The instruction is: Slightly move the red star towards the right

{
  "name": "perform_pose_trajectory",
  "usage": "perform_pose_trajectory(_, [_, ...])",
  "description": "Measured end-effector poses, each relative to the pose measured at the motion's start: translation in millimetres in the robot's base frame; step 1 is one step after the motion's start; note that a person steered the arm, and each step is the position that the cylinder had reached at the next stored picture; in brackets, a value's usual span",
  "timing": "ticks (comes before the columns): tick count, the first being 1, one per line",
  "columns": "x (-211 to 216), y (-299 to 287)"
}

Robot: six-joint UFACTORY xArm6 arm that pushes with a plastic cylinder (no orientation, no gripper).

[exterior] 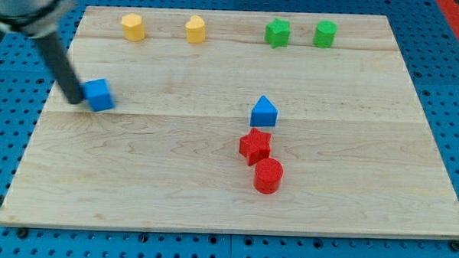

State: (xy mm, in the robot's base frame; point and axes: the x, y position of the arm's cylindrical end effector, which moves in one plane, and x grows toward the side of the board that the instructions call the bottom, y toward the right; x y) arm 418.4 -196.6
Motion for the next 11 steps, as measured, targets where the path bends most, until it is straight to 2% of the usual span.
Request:
perform_pose_trajectory(1, [-8.6,101.3])
perform_pose_trajectory(4, [-28.6,196.8])
perform_pose_trajectory(6, [10.0,184.0])
perform_pose_trajectory(8, [72.0,148.4])
perform_pose_trajectory(10, [87.4,194.3])
perform_pose_trajectory(11, [87.4,194.6])
